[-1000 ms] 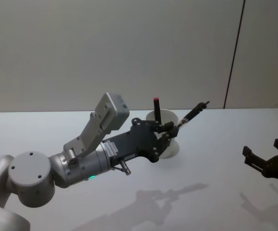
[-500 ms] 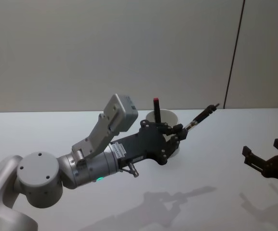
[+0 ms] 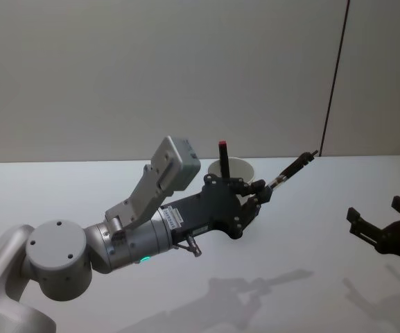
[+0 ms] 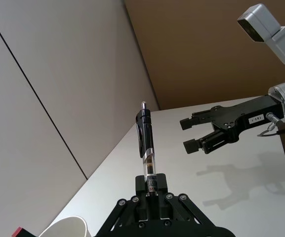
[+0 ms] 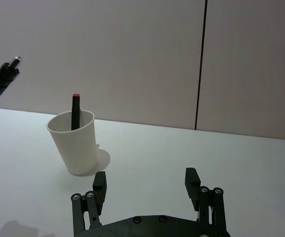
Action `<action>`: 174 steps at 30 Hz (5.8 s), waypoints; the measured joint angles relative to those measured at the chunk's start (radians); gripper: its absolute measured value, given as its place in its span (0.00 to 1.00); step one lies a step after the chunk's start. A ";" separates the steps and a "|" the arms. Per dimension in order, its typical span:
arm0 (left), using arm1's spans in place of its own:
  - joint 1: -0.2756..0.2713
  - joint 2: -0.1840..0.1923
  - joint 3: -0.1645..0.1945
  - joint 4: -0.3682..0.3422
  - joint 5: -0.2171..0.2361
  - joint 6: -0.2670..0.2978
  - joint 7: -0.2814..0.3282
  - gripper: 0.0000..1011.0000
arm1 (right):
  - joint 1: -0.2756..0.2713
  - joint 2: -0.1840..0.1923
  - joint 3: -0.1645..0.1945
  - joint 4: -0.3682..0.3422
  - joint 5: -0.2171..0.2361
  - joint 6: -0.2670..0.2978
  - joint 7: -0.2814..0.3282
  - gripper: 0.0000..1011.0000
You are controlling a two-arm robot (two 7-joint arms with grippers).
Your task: Place the pen into the pen holder.
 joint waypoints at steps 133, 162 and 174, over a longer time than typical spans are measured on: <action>-0.001 -0.002 0.003 0.001 -0.001 0.000 0.000 0.13 | 0.289 -0.227 -0.148 0.458 0.535 -0.243 0.581 0.53; -0.001 -0.002 0.003 0.001 -0.001 0.000 0.000 0.13 | 0.271 -0.203 -0.146 0.432 0.539 -0.255 0.579 0.13; -0.001 -0.002 0.003 0.001 -0.001 0.000 0.000 0.13 | 0.269 -0.199 -0.150 0.426 0.533 -0.261 0.573 0.13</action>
